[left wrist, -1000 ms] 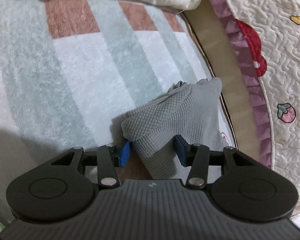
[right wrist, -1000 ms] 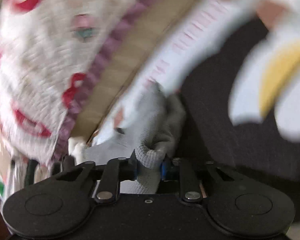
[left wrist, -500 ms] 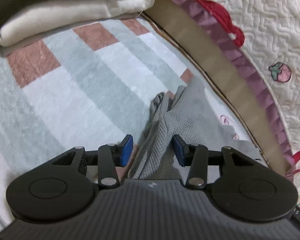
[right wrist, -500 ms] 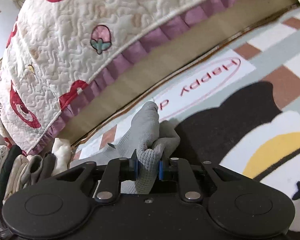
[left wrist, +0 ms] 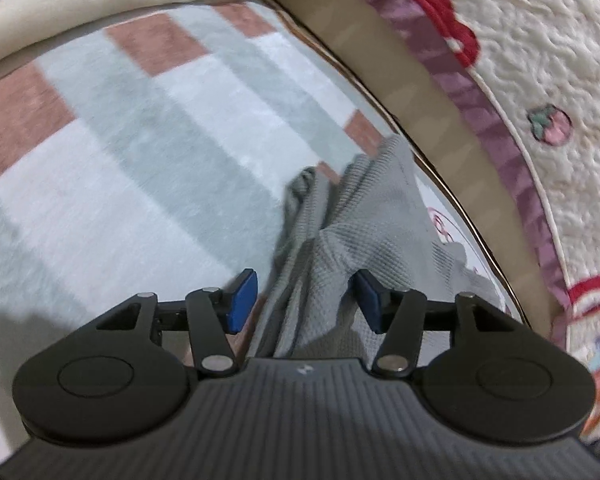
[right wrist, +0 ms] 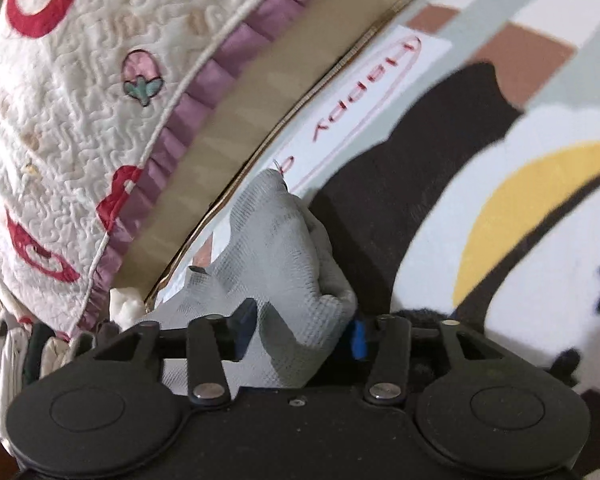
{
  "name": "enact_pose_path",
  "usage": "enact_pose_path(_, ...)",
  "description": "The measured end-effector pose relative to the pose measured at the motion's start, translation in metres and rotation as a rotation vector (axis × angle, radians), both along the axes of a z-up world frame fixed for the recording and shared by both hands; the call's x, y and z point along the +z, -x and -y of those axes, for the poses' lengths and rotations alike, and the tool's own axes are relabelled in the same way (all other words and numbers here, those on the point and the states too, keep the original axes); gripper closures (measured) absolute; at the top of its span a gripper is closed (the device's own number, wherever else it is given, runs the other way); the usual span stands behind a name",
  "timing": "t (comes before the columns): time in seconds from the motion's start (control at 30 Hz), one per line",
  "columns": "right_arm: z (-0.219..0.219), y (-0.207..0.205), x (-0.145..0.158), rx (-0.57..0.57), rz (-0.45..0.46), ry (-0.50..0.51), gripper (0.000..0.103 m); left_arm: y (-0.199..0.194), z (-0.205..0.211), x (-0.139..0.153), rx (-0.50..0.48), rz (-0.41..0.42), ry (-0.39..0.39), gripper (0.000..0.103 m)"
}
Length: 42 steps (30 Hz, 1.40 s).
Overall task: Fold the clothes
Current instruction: 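Lift the folded garment off the rug with both grippers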
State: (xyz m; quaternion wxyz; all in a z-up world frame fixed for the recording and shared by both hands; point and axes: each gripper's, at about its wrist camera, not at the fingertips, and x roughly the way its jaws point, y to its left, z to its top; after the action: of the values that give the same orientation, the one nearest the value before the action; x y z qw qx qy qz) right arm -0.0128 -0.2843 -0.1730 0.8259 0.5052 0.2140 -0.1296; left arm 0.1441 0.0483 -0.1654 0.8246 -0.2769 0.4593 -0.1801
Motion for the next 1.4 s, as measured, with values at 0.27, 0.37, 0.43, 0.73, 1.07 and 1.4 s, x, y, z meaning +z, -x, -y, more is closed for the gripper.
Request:
enact_pose_path(0.27, 0.003, -0.018, 0.036, 0.125, 0.082, 0.136, 0.083, -0.005, 0.023, 0.021, -0.245, 0.119, -0.142, 0.073)
enact_pose_path(0.37, 0.005, -0.023, 0.057, 0.184, 0.072, 0.256, 0.083, -0.001, 0.029, 0.033, -0.266, 0.147, -0.146, 0.078)
enact_pose_path(0.43, 0.013, -0.025, 0.059, 0.192, 0.025, 0.283, 0.083, -0.002, 0.036, 0.037, -0.271, 0.169, -0.16, 0.074)
enact_pose_path(0.73, 0.034, -0.019, 0.017, 0.135, -0.055, 0.15, 0.071, -0.024, 0.026, 0.014, -0.207, 0.054, -0.031, 0.041)
enact_pose_path(1.07, 0.028, -0.031, 0.012, 0.149, -0.064, 0.153, 0.078, -0.018, 0.055, 0.025, -0.301, 0.181, -0.14, 0.071)
enact_pose_path(1.4, 0.016, -0.044, 0.064, 0.3, 0.041, 0.385, 0.083, -0.002, 0.063, 0.047, -0.297, 0.329, -0.241, 0.074)
